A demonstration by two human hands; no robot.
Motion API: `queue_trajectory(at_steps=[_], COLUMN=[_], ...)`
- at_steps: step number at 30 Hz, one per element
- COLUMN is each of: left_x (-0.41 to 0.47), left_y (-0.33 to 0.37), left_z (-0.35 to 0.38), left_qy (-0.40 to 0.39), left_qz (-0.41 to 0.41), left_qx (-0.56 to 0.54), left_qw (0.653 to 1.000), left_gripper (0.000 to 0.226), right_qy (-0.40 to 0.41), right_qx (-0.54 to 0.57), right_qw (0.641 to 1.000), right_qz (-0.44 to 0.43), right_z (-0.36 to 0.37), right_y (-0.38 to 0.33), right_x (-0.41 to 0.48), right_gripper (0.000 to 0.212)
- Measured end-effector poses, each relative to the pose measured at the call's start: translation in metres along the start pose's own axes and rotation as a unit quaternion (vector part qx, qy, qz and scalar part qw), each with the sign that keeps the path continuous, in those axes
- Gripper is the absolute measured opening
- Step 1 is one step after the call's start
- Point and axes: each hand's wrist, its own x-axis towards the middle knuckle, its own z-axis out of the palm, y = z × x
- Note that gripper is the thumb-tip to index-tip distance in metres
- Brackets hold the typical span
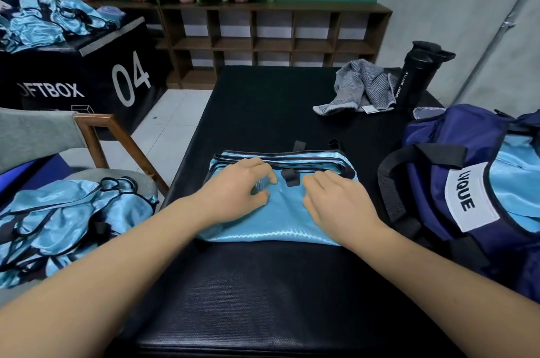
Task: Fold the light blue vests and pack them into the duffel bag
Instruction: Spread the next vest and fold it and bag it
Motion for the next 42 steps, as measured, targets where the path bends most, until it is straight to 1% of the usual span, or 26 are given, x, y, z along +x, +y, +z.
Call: queue_trajectory(at_steps=[2,5,6,9,11,13,15,17,19,21,23,25,28,31,35,37,39,40,42], left_x=[0.001,0.002,0.002,0.004,0.006,0.008,0.008,0.008,0.008,0.01,0.012,0.013,0.014,0.015,0.017,0.018,0.017,0.017,0.016], left_y=[-0.002,-0.003,-0.004,-0.007,-0.009,-0.008,-0.007,-0.009,-0.015,-0.027,-0.042,-0.056,-0.067,-0.073,-0.072,-0.069,-0.066,-0.064,-0.06], left_z=[0.0,0.001,0.001,0.001,0.002,0.002,0.001,-0.004,-0.013,-0.023,-0.031,-0.034,-0.034,-0.031,-0.03,-0.03,-0.031,-0.032,-0.035], left_qy=[-0.019,-0.027,-0.031,-0.056,-0.061,-0.059,-0.053,-0.031,0.016,0.073,0.118,0.136,0.113,0.087,0.073,0.068,0.06,0.059,0.058], left_qz=[-0.012,-0.017,-0.025,-0.04,-0.046,-0.051,-0.052,-0.052,-0.06,-0.086,-0.127,-0.168,-0.21,-0.215,-0.209,-0.212,-0.214,-0.215,-0.225], left_qx=[0.001,0.009,0.01,0.026,0.035,0.033,0.032,0.022,0.032,0.044,0.026,-0.004,-0.035,-0.051,-0.049,-0.045,-0.037,-0.036,-0.046], left_qw=[1.0,0.999,0.999,0.997,0.996,0.996,0.997,0.998,0.998,0.993,0.984,0.976,0.97,0.971,0.974,0.974,0.974,0.974,0.971], left_gripper=[0.044,0.059,0.063,0.074,0.076,0.073,0.074,0.076,0.071,0.059,0.048,0.042,0.039,0.04,0.023,0.021,0.02,0.019,0.018], right_qy=[-0.043,-0.128,-0.147,-0.193,-0.195,-0.173,-0.154,-0.149,-0.158,-0.158,-0.149,-0.145,-0.185,-0.221,-0.218,-0.202,-0.207,-0.216,-0.24], right_qx=[-0.007,-0.018,-0.031,-0.084,-0.092,-0.08,-0.044,0.011,0.053,0.066,0.094,0.139,0.191,0.205,0.186,0.17,0.145,0.132,0.115], right_qw=[0.999,0.99,0.987,0.976,0.974,0.981,0.987,0.988,0.986,0.985,0.984,0.978,0.963,0.953,0.958,0.964,0.967,0.967,0.964], right_qz=[0.024,0.06,0.059,0.057,0.066,0.036,-0.012,-0.031,-0.018,0.004,0.03,0.046,0.033,0.0,-0.028,-0.027,-0.029,-0.025,-0.021], right_z=[0.002,0.004,0.005,0.006,0.001,-0.005,-0.006,-0.004,-0.002,-0.002,-0.009,-0.02,-0.039,-0.052,-0.049,-0.041,-0.034,-0.032,-0.031], right_y=[0.0,0.002,0.002,0.005,0.005,0.003,0.0,-0.003,-0.006,-0.01,-0.02,-0.039,-0.075,-0.109,-0.139,-0.148,-0.153,-0.155,-0.159], right_x=[0.001,0.004,0.004,0.007,0.012,0.016,0.016,0.014,0.012,0.015,0.024,0.034,0.049,0.062,0.066,0.063,0.061,0.06,0.06], right_gripper=[0.011,0.013,0.019,0.051,0.061,0.058,0.043,0.029,0.026,0.033,0.038,0.039,0.047,0.053,0.05,0.041,0.031,0.031,0.042])
